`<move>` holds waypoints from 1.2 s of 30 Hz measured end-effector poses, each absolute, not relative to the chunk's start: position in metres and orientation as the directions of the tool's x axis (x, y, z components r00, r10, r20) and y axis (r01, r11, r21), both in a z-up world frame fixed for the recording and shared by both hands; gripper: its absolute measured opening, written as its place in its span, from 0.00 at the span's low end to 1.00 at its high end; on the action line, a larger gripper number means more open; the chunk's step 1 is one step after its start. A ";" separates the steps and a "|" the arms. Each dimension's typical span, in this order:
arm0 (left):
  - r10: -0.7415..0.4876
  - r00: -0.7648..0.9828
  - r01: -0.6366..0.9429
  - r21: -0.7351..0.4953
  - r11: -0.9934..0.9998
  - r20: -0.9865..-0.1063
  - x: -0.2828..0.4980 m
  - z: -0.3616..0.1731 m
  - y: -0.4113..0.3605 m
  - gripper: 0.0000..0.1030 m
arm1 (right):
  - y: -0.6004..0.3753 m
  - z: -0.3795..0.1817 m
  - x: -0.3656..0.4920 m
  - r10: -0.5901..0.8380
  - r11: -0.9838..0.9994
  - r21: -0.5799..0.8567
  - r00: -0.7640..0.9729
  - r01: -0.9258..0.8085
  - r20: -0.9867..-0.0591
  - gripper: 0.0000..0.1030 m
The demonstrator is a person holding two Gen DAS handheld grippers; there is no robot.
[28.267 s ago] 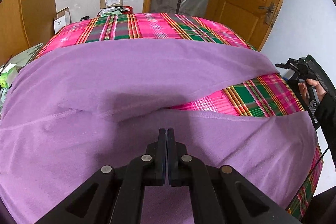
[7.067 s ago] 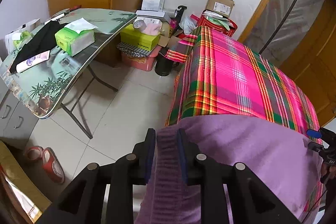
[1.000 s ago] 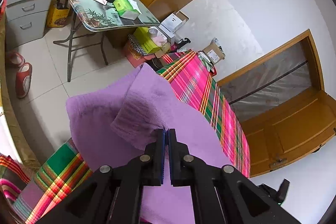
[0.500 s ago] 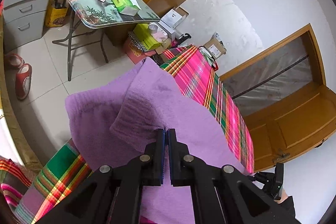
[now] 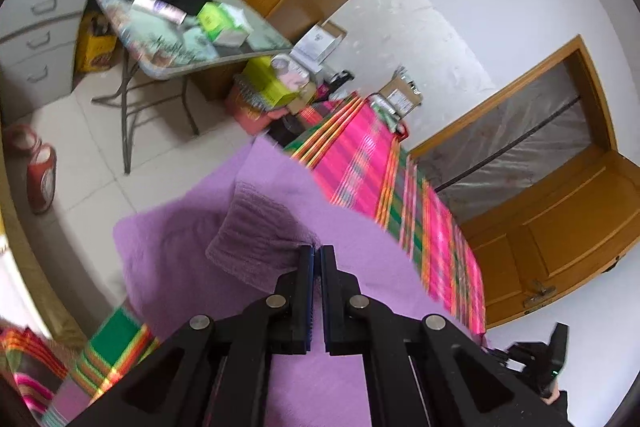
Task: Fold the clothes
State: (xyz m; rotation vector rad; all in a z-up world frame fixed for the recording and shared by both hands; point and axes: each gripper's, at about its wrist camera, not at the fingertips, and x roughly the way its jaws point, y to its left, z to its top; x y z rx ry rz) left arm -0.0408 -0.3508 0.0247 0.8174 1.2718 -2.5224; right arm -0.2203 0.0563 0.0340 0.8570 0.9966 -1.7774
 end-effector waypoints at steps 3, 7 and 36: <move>0.054 -0.860 0.363 -0.683 -0.634 -0.507 -0.040 0.046 -0.356 0.03 | 0.069 0.061 -0.184 -0.426 -0.298 -0.287 -0.396 0.910 -0.814 0.04; 0.051 -0.887 0.314 -0.680 -0.662 -0.459 -0.030 0.059 -0.365 0.03 | 0.072 0.067 -0.142 -0.470 -0.271 -0.280 -0.380 0.921 -0.797 0.04; 0.066 -0.786 0.437 -0.627 -0.645 -0.615 0.016 -0.039 -0.376 0.04 | 0.062 -0.024 -0.079 -0.497 -0.283 -0.068 -0.207 0.957 -0.843 0.27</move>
